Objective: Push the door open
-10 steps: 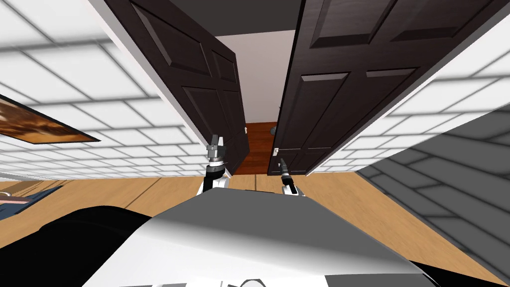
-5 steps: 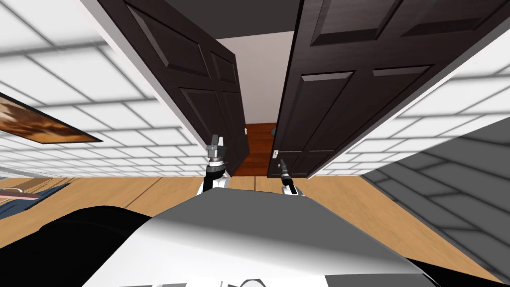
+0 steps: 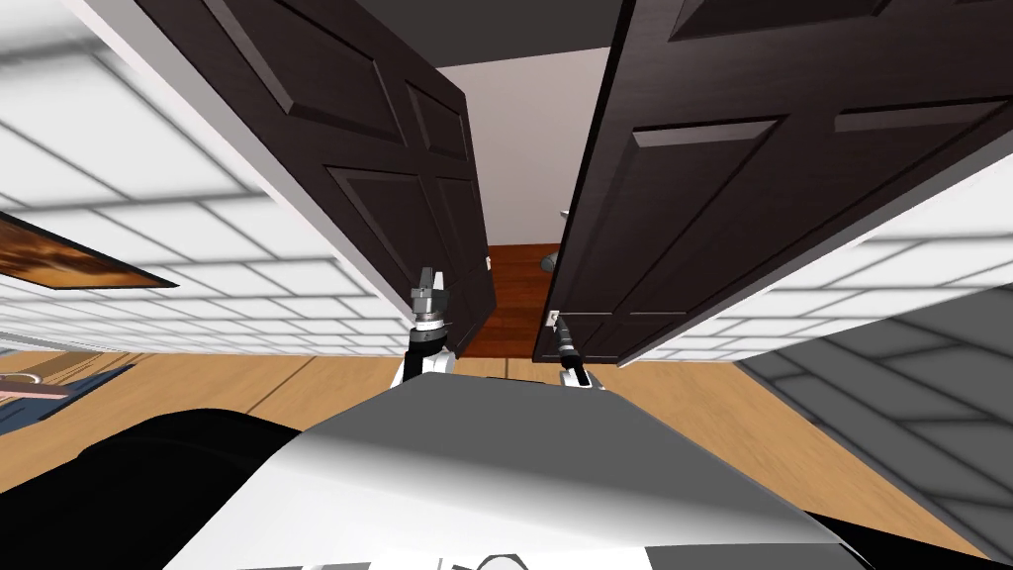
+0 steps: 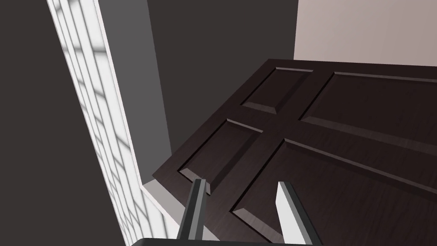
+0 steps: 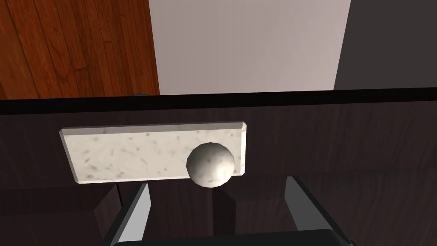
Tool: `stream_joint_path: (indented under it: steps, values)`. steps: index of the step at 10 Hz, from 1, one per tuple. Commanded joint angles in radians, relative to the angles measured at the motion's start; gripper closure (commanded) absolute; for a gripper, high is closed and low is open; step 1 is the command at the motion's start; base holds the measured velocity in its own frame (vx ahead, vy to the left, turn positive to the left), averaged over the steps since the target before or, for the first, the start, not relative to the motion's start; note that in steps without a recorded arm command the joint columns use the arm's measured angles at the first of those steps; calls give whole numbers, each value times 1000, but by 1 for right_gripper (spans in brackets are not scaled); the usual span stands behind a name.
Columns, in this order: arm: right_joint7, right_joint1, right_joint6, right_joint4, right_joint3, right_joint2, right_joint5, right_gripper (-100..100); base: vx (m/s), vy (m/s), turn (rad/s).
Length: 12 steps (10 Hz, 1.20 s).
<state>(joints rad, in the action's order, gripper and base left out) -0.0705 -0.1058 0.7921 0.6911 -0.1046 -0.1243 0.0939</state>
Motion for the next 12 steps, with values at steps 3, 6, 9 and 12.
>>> stream_joint_path:
  steps: [3, 6, 9, 12]
  values:
    - [3, -1, 2, -4, 5, 3, 1, -100, 155, 7, 15]
    - [3, -1, 2, -4, 5, 3, 1, 100, -24, 0, 2]
    - [3, -1, 2, -4, 5, 3, 1, 100, -4, -1, -1]
    - [24, -7, 2, -11, 26, 6, 9, 100, 153, 18, -38]
